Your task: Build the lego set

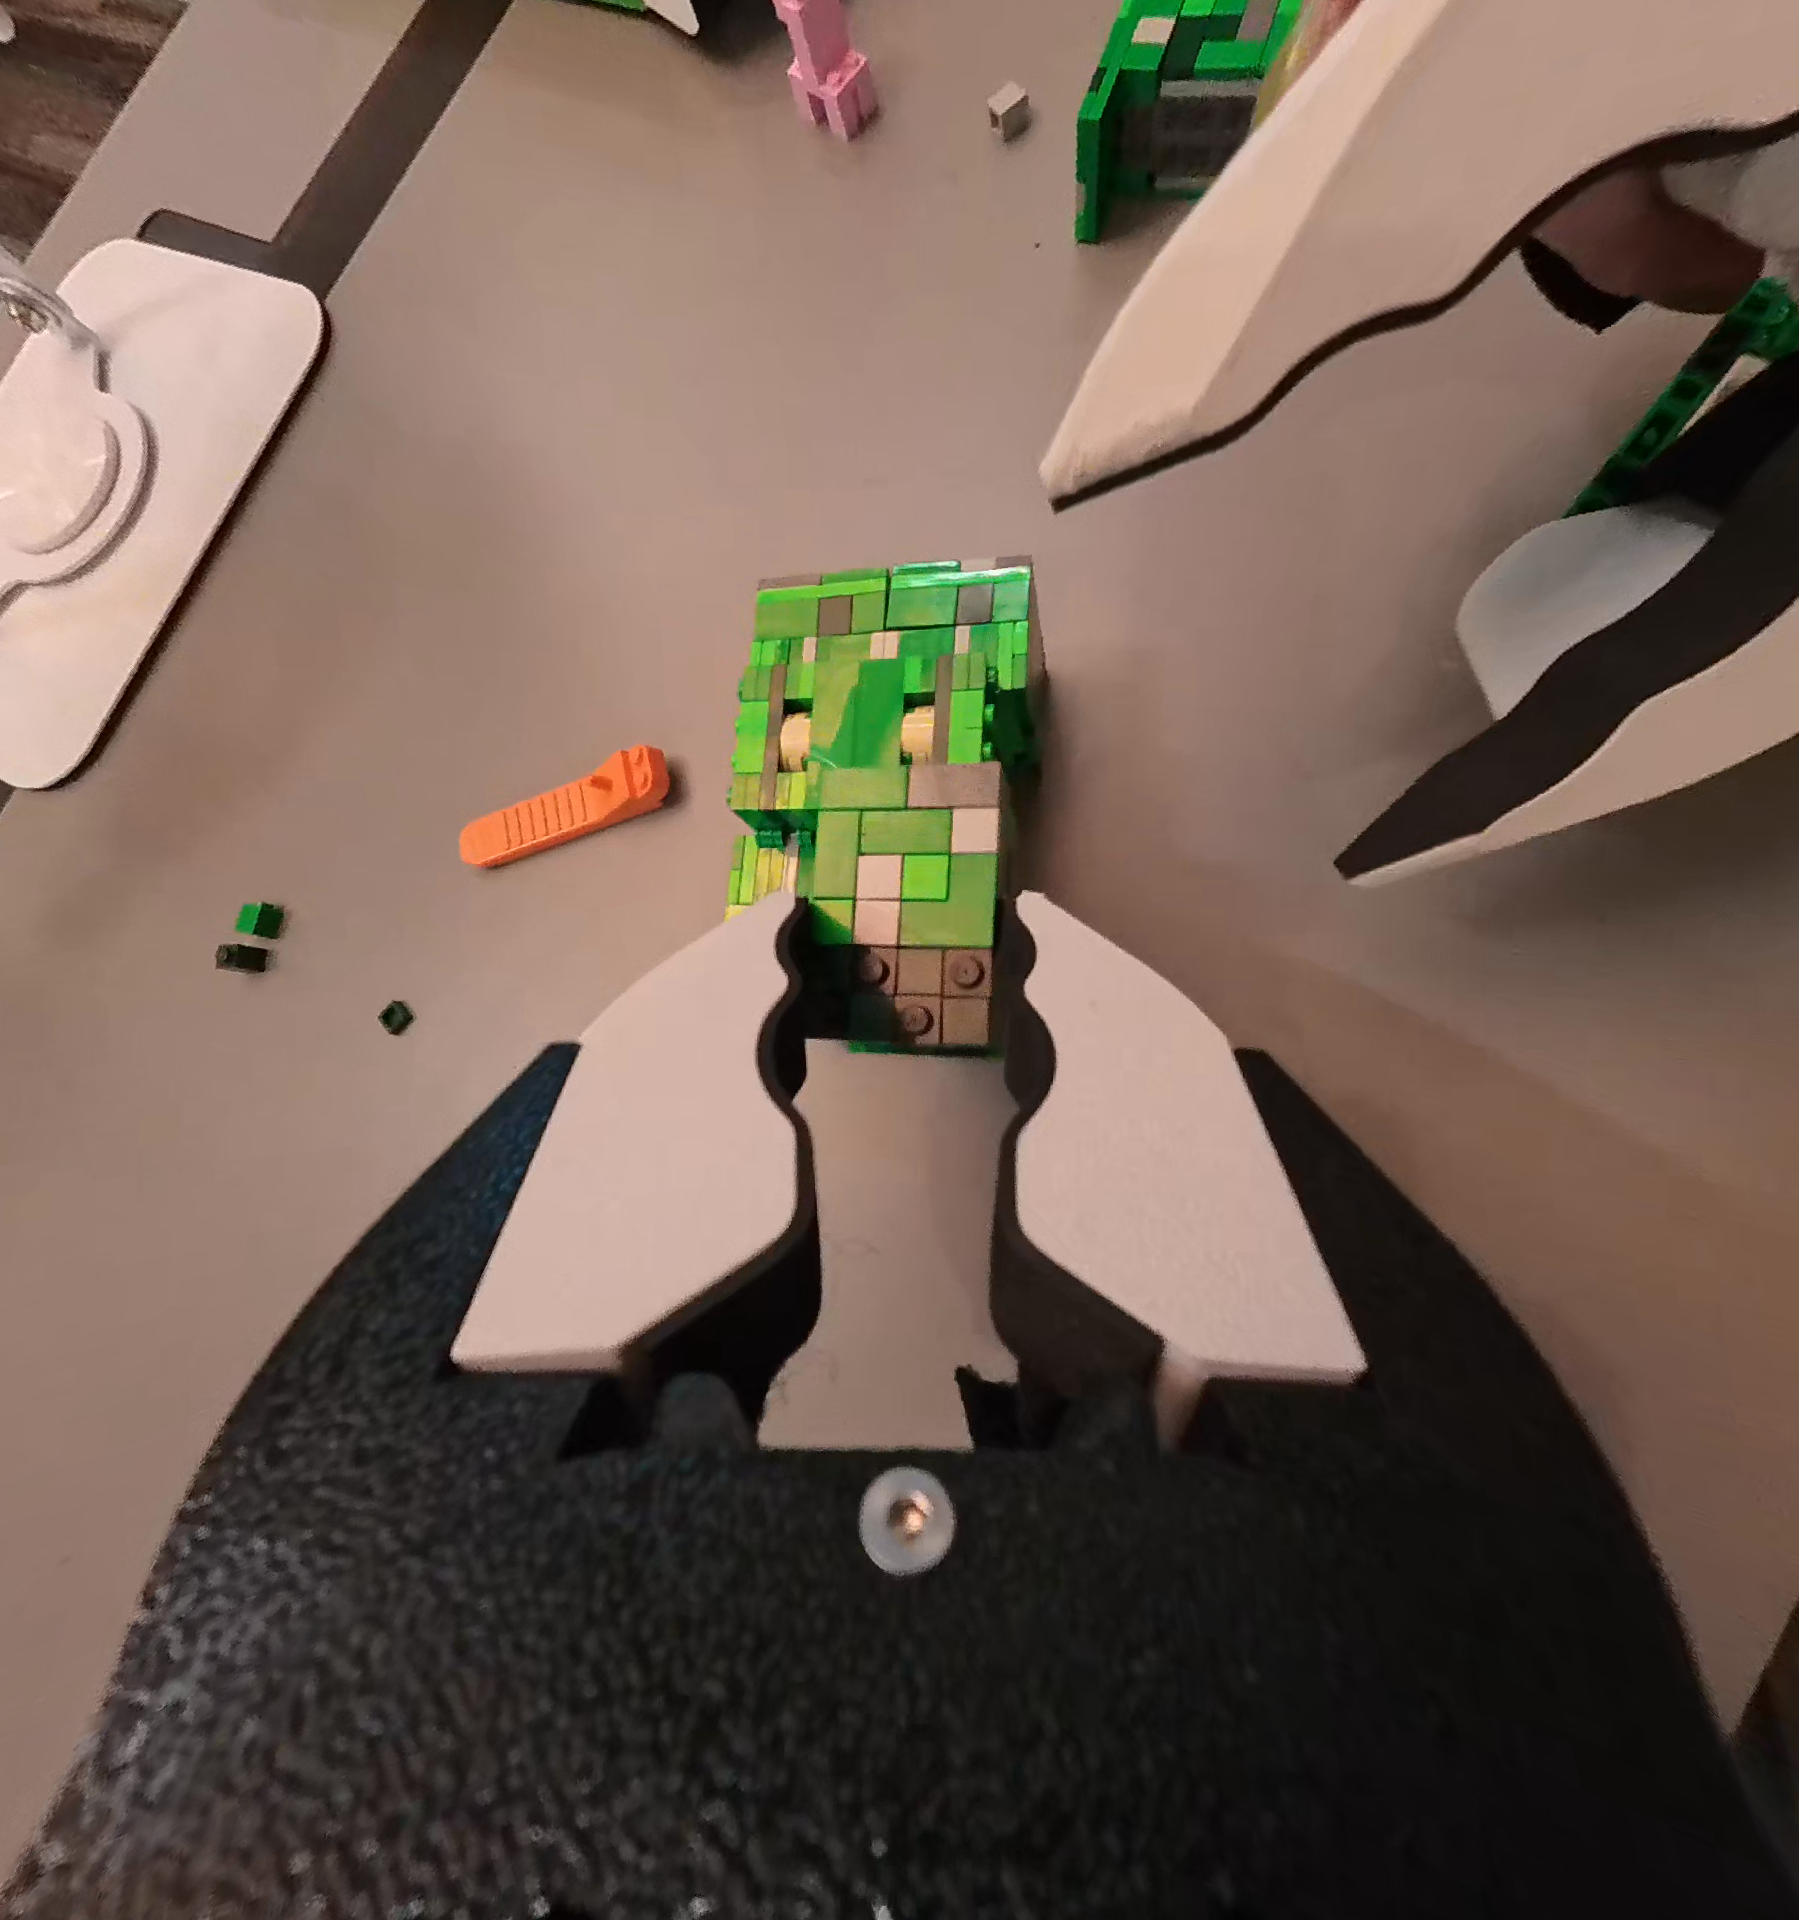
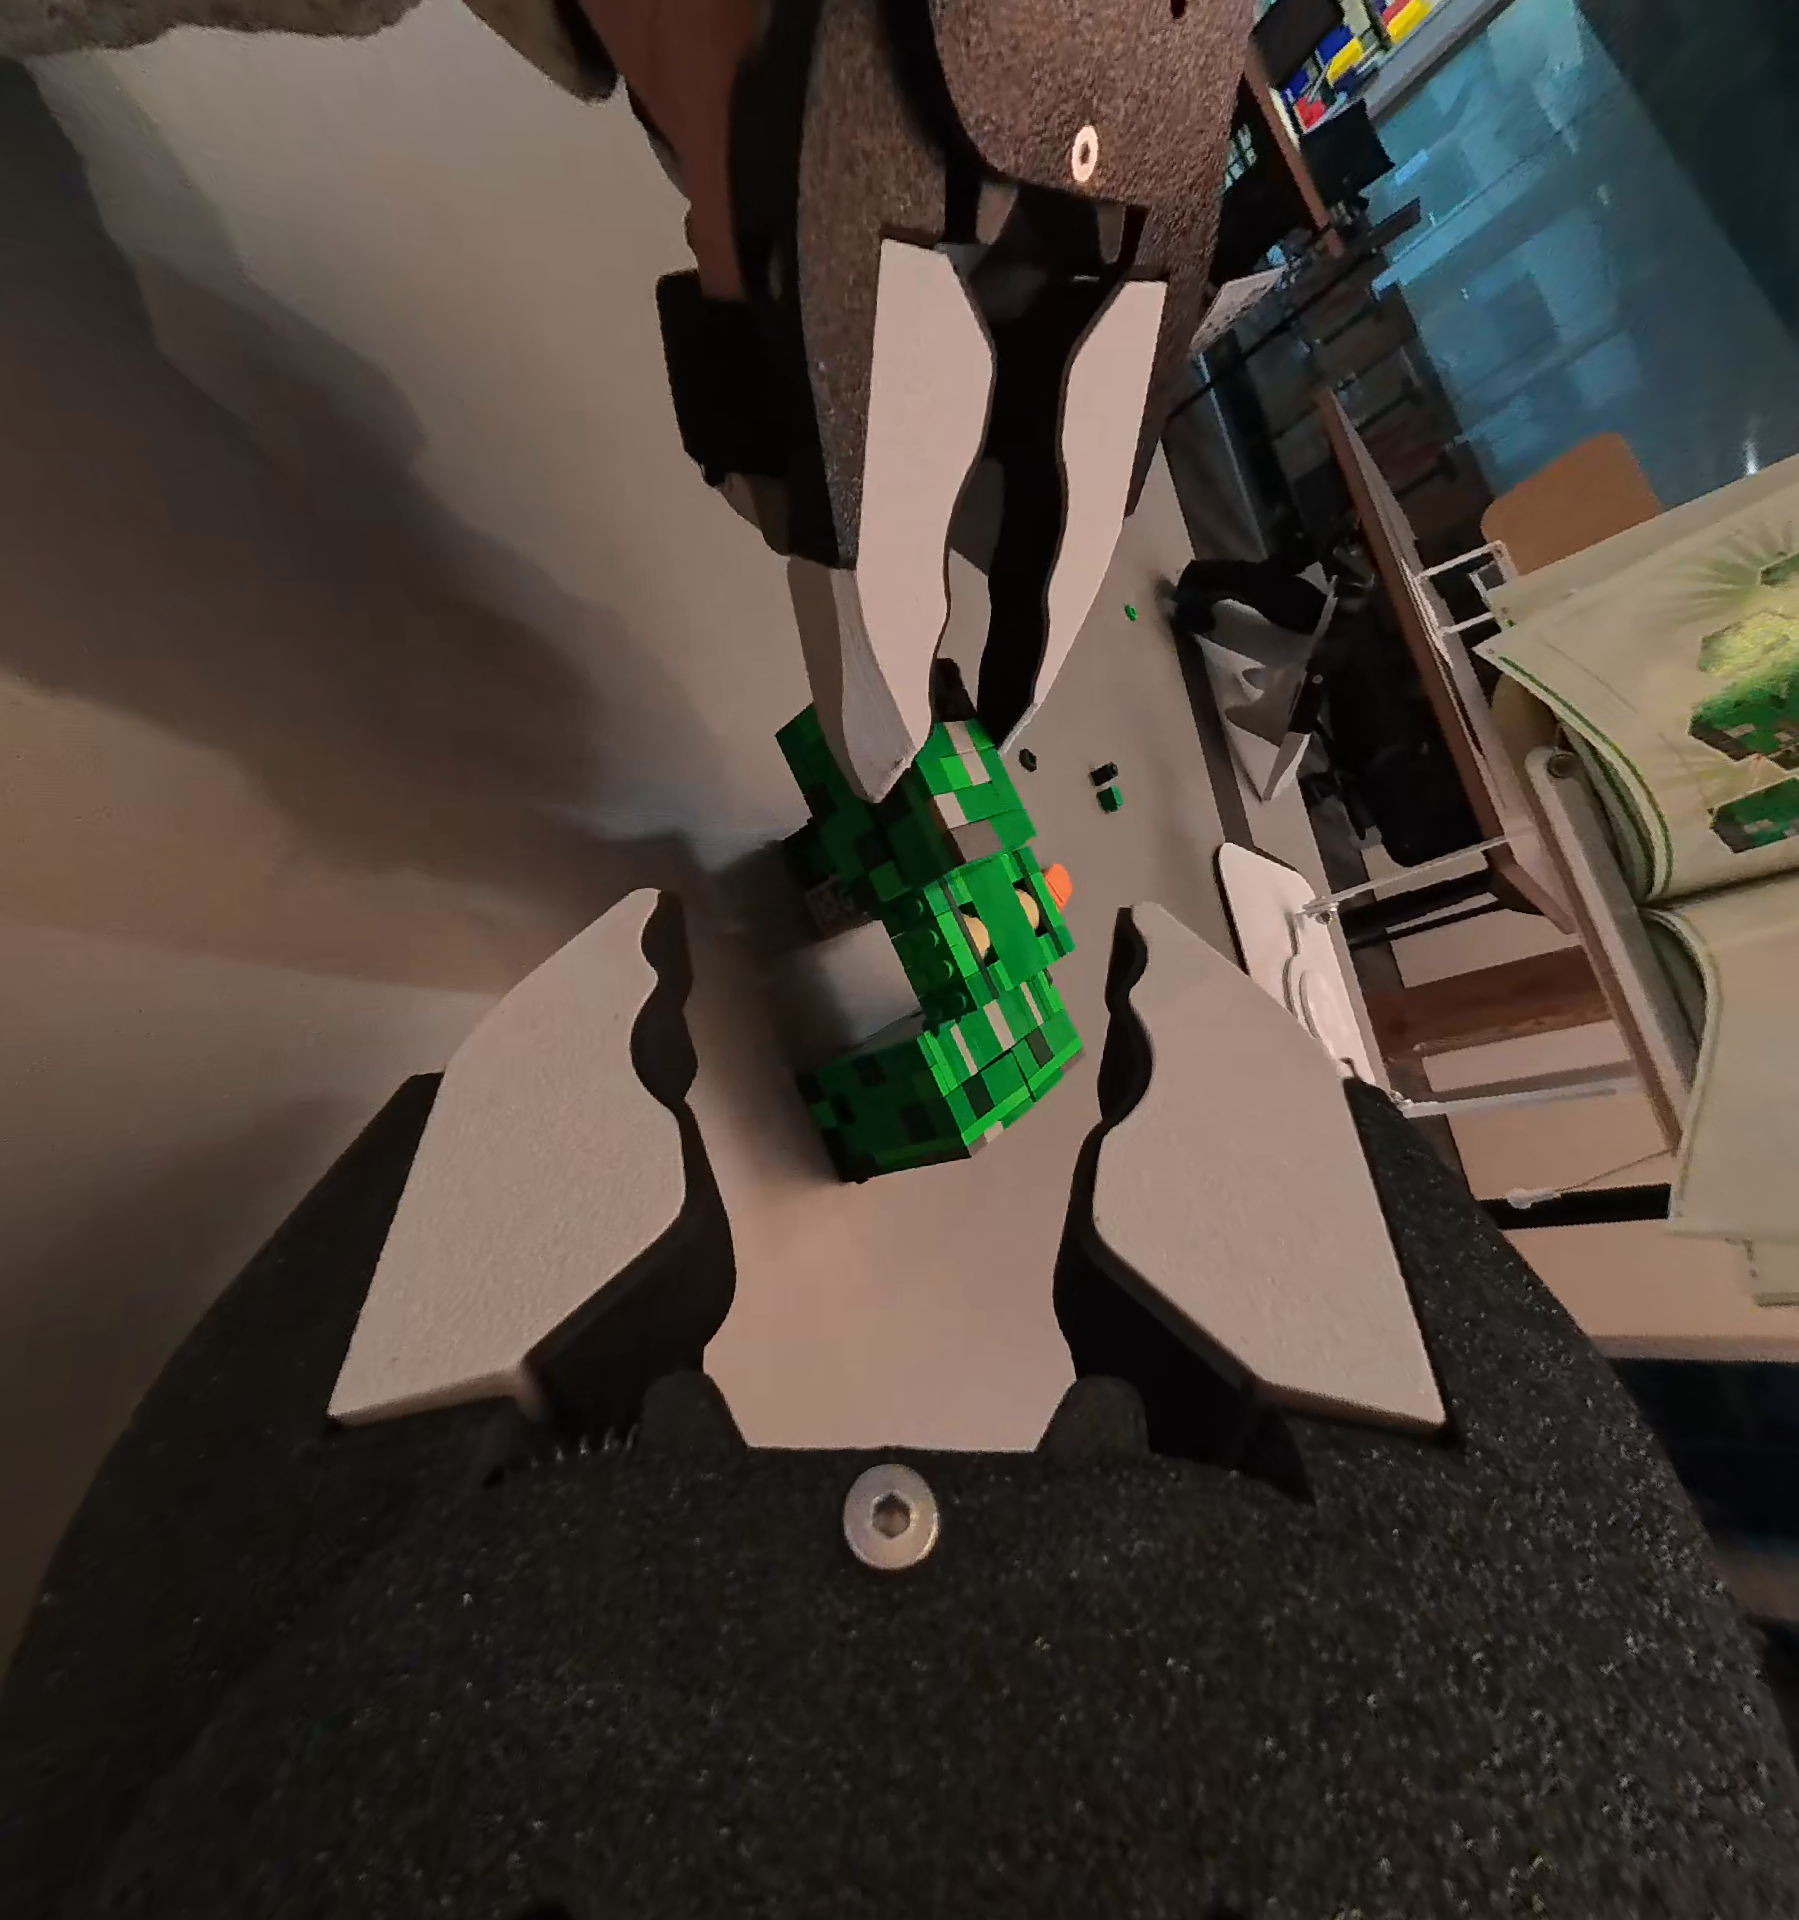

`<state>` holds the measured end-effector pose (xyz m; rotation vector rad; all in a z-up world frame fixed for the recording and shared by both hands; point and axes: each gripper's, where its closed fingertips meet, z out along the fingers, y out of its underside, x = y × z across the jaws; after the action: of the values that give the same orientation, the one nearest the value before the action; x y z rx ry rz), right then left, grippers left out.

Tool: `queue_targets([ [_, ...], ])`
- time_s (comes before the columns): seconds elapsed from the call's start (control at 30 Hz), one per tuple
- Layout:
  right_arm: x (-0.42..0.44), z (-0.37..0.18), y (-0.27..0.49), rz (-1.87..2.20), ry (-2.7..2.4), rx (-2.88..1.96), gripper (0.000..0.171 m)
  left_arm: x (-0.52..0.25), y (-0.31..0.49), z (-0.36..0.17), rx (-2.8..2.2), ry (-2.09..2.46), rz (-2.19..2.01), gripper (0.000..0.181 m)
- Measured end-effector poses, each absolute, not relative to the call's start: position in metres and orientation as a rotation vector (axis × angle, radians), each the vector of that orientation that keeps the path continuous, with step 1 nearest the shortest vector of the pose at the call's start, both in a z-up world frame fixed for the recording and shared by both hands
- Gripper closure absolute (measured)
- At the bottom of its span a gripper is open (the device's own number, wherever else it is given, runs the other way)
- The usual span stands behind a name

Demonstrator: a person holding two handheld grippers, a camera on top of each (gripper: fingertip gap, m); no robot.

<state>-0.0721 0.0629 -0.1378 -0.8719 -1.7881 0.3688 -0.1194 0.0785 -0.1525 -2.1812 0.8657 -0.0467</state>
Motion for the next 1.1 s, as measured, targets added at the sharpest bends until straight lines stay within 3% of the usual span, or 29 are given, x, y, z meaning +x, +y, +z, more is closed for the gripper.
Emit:
queue_targets([
  [0.03, -0.072, -0.138, 0.063, 0.371, -1.79, -0.871, 0.094, -0.119, 0.079, -0.152, -2.181, 0.864, -0.044, 0.147],
  [0.5, -0.071, -0.141, 0.062, 0.413, -1.799, -0.879, 0.095, -0.12, 0.079, -0.154, -2.185, 0.874, -0.039, 0.142],
  [0.63, -0.071, -0.142, 0.062, 0.421, -1.8, -0.883, 0.095, -0.12, 0.08, -0.155, -2.19, 0.872, -0.031, 0.132],
  [0.8, -0.07, -0.141, 0.066, 0.394, -1.789, -0.882, 0.095, -0.127, 0.071, -0.148, -2.171, 0.851, 0.047, 0.105],
  [0.97, -0.068, -0.144, 0.07, 0.308, -1.797, -0.86, 0.094, -0.141, 0.058, -0.133, -1.825, 0.922, 0.284, 0.087],
  [1.1, -0.075, -0.146, 0.073, 0.096, -1.784, -0.765, 0.096, -0.155, 0.054, -0.14, -1.441, 1.071, 0.642, 0.091],
])
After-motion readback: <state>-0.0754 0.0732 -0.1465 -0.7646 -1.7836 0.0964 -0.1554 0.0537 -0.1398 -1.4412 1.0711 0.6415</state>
